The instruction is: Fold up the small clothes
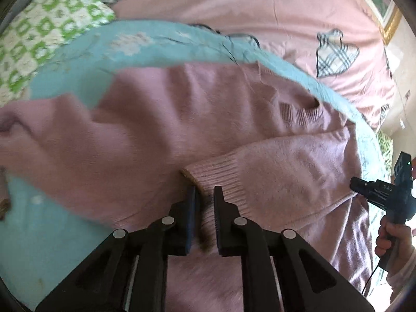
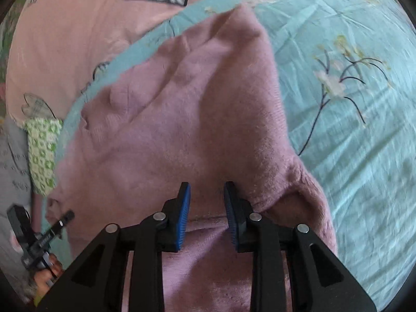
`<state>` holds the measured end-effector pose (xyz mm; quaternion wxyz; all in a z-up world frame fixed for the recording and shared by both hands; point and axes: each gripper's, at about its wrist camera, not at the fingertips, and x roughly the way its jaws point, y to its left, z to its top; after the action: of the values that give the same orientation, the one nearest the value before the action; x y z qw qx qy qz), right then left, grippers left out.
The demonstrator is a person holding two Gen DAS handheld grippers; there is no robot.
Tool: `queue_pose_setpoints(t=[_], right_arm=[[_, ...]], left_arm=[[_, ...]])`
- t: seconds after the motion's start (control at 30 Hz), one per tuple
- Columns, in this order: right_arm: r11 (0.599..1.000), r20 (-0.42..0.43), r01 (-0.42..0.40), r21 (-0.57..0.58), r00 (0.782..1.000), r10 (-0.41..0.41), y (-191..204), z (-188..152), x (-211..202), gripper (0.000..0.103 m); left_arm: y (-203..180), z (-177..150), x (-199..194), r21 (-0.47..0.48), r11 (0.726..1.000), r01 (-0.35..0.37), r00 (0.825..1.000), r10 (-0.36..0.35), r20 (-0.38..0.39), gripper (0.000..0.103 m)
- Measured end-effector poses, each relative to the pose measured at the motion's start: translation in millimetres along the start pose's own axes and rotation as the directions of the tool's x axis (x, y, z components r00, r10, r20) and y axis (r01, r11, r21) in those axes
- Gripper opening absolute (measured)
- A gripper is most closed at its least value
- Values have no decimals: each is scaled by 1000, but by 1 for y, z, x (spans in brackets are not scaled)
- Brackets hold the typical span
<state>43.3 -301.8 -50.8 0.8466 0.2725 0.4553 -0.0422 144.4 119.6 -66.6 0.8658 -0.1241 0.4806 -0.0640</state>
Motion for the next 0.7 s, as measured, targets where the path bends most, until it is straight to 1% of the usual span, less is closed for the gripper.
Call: queue_pose_setpoints(t=[0.03, 0.07, 0.1, 0.17, 0.23, 0.3, 0.37, 0.43, 0.47, 0.5, 0.53, 0.6, 0.63, 0.7], right_arm=[[1000, 4, -6, -6, 1000, 6, 3, 0, -3, 28], [1000, 11, -22, -15, 1000, 22, 6, -2, -10, 28], [999, 15, -39, -24, 999, 40, 11, -4, -14, 28], [997, 19, -66, -39, 998, 67, 19, -13, -19, 29], [996, 13, -80, -50, 997, 81, 30, -21, -24, 30], [994, 2, -94, -61, 996, 94, 40, -30, -23, 31], [992, -13, -100, -75, 995, 99, 50, -38, -22, 31], [991, -34, -109, -82, 994, 107, 59, -46, -19, 31], [990, -41, -114, -83, 993, 110, 61, -50, -20, 31], [990, -50, -113, -87, 993, 109, 65, -54, -19, 31], [990, -55, -112, -90, 993, 108, 67, -56, -18, 32], [988, -60, -118, -95, 992, 113, 72, -60, -18, 32], [988, -62, -122, -93, 991, 117, 75, -62, -17, 32], [988, -67, -123, -97, 991, 116, 79, -65, -17, 32]], left_arm=[[10, -2, -10, -26, 1000, 8, 1000, -8, 9, 16], [16, -3, -16, -44, 999, 11, 1000, -10, 12, 21], [26, -5, -22, -74, 997, 14, 1000, -13, 17, 28], [48, -9, -34, -142, 990, 11, 1000, -8, 27, 36], [77, -14, -45, -226, 974, -1, 999, 10, 39, 37], [100, -19, -53, -290, 957, -23, 998, 37, 44, 42], [127, -24, -62, -367, 928, -67, 995, 89, 43, 44], [157, -31, -74, -442, 889, -119, 986, 156, 49, 45], [168, -34, -79, -467, 874, -139, 982, 182, 49, 49], [182, -37, -84, -496, 854, -158, 977, 207, 46, 56], [197, -40, -87, -530, 831, -170, 974, 222, 37, 59], [219, -43, -91, -573, 799, -184, 970, 241, 25, 61], [228, -44, -92, -586, 788, -190, 968, 250, 22, 62], [241, -42, -93, -607, 768, -203, 963, 269, 20, 67]])
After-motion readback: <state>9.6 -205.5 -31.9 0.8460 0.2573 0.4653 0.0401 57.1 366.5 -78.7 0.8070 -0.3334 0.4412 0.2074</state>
